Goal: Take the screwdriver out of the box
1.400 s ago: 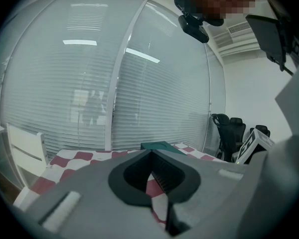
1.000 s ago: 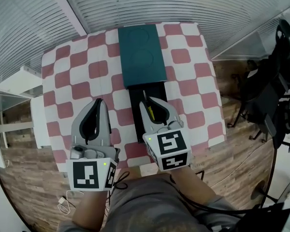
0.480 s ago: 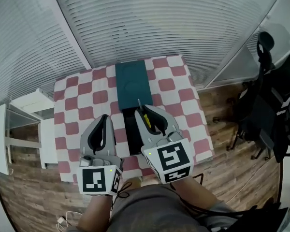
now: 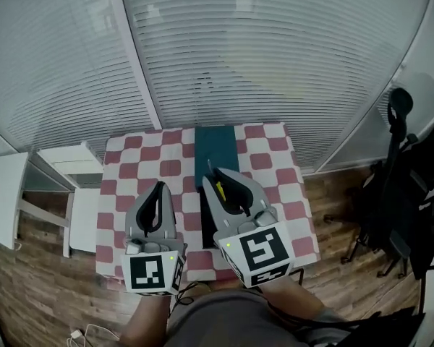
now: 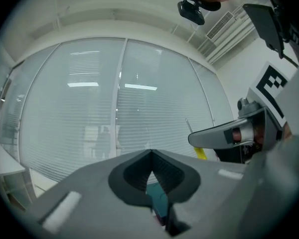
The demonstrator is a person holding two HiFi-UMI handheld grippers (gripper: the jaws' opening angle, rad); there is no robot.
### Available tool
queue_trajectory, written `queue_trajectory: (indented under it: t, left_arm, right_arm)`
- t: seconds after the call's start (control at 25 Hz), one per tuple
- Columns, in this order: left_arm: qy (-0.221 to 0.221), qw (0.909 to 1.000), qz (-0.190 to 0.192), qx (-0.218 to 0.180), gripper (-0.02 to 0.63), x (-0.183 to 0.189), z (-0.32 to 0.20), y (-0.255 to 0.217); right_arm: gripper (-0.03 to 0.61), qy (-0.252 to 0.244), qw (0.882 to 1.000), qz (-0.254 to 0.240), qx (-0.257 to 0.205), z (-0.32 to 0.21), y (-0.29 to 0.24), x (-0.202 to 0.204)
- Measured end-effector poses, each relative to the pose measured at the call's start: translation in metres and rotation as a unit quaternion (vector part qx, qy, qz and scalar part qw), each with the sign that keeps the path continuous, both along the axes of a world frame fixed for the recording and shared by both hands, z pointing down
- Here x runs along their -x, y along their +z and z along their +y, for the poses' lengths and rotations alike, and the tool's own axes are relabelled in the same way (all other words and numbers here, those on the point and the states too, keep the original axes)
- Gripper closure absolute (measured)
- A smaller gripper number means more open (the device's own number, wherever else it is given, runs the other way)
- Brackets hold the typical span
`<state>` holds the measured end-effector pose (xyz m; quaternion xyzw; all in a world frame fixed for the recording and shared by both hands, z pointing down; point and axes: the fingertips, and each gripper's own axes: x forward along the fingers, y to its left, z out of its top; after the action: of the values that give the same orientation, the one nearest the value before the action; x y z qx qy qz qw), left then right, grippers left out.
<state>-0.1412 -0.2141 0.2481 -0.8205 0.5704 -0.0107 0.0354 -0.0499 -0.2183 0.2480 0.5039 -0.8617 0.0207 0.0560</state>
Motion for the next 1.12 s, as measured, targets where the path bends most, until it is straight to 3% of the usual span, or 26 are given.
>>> queue_trajectory:
  t: [0.24, 0.48, 1.12]
  left_arm:
    - [-0.039, 0.9992, -0.002, 0.001, 0.614, 0.038, 0.005, 0.002]
    - [-0.085, 0.9962, 0.000, 0.018, 0.614, 0.089, 0.002, 0.015]
    - [-0.103, 0.9859, 0.023, 0.129, 0.613, 0.162, -0.035, 0.122]
  right_arm:
    - [0.499, -0.043, 0.999, -0.002, -0.002, -0.002, 0.000, 0.042]
    - [0.499, -0.082, 0.996, 0.003, 0.026, -0.010, 0.027, 0.089]
    - [0.499, -0.090, 0.974, 0.046, 0.202, -0.043, 0.210, 0.155]
